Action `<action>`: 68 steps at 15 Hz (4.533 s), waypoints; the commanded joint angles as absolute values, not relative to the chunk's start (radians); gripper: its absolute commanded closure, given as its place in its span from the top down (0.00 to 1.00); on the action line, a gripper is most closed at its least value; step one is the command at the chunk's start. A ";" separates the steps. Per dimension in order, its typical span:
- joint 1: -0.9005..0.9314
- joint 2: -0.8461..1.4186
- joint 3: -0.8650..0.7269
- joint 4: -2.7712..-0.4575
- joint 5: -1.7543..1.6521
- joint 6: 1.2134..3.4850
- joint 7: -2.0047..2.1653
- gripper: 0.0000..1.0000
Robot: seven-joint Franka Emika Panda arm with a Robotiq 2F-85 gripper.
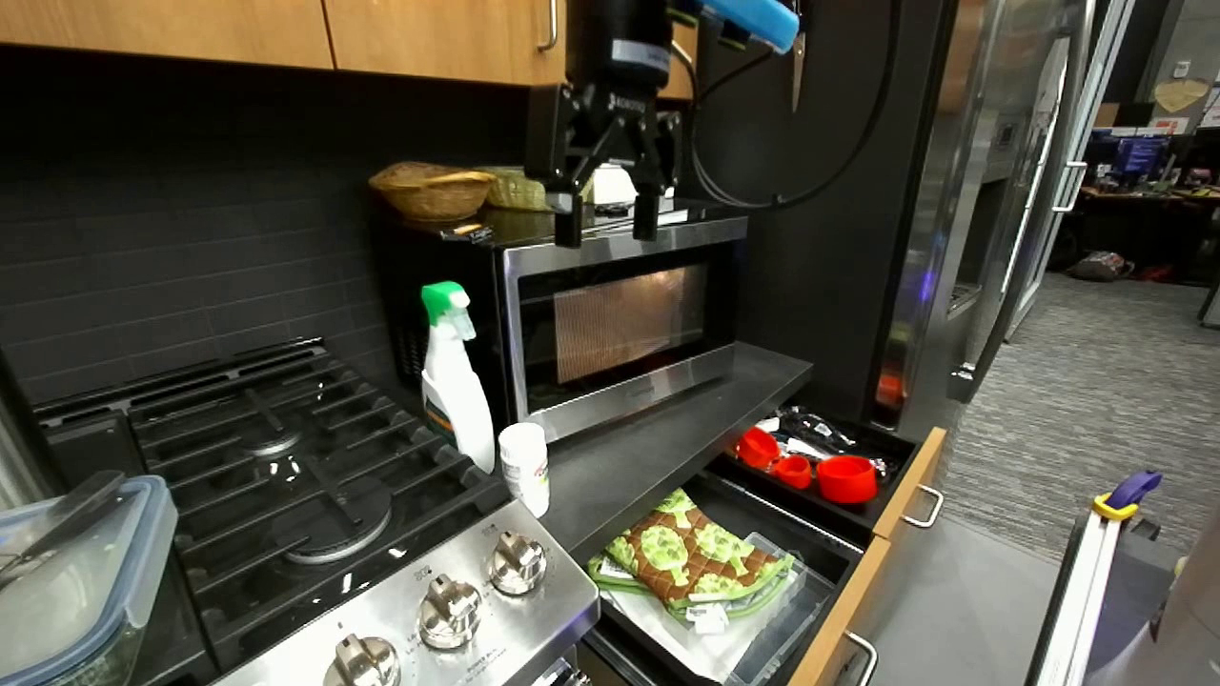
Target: Move the oven mite to the right side of the drawer
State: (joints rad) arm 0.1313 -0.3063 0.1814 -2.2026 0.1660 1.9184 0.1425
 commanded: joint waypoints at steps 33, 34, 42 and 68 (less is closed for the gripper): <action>-0.004 -0.216 0.088 -2.661 0.139 2.498 0.344 1.00; -0.004 -0.208 0.088 -2.669 0.139 2.505 0.351 1.00; -0.003 -0.089 0.082 -2.618 0.135 2.523 0.411 1.00; 0.030 -0.038 0.057 -2.583 0.257 2.488 0.456 1.00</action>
